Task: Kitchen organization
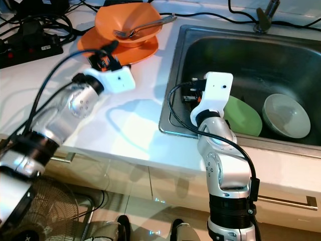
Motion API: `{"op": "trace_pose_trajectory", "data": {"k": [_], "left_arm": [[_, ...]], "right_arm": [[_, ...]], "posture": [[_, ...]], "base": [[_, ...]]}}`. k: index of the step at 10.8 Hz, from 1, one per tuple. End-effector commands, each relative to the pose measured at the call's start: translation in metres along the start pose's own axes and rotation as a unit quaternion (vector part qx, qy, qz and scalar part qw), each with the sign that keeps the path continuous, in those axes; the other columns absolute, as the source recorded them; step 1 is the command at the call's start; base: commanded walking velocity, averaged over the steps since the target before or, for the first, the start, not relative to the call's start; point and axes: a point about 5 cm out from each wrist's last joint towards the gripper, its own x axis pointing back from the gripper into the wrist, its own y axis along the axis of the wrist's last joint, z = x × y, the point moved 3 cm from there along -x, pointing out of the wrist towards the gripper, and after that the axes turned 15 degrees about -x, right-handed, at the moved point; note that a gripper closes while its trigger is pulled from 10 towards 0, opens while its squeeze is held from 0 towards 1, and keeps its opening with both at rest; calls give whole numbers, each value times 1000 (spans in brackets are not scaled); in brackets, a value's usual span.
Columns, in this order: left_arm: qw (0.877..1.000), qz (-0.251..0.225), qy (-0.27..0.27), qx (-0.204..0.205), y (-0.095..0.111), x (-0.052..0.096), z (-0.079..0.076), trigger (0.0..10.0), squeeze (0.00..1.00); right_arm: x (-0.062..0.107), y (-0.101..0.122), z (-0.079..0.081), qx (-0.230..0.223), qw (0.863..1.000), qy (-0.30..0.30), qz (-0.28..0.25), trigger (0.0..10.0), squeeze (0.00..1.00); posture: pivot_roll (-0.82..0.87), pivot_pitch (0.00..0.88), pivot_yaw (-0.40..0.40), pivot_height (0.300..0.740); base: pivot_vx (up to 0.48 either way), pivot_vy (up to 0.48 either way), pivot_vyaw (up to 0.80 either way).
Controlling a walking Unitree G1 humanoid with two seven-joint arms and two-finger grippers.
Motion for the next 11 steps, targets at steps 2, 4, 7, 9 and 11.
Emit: {"op": "trace_pose_trajectory", "data": {"k": [2,4,7,9,11], "left_arm": [[999,-8,-51,6,0,6,-12,10000,0],[992,3,-127,-4,-16,10,-27,10000,0],[988,45,-148,-4,-33,-5,-25,4118,0],[985,72,-160,1,-38,-12,-25,4784,0],[983,80,-163,12,-38,-15,-28,2118,0]], "right_arm": [[0,0,4,-4,1000,11,-6,10000,0],[-2,1,4,-6,1000,12,-8,10000,0],[-1,0,3,-8,1000,10,-9,10000,0],[0,0,2,-6,1000,9,-9,10000,0],[1,0,2,-4,1000,8,-9,10000,0]], "posture": [[18,234,12,740],[24,229,20,740],[24,233,26,740],[18,238,26,740],[12,245,26,740]], "base": [[0,0,0],[0,0,0],[0,0,0],[0,0,0],[0,0,0]]}}
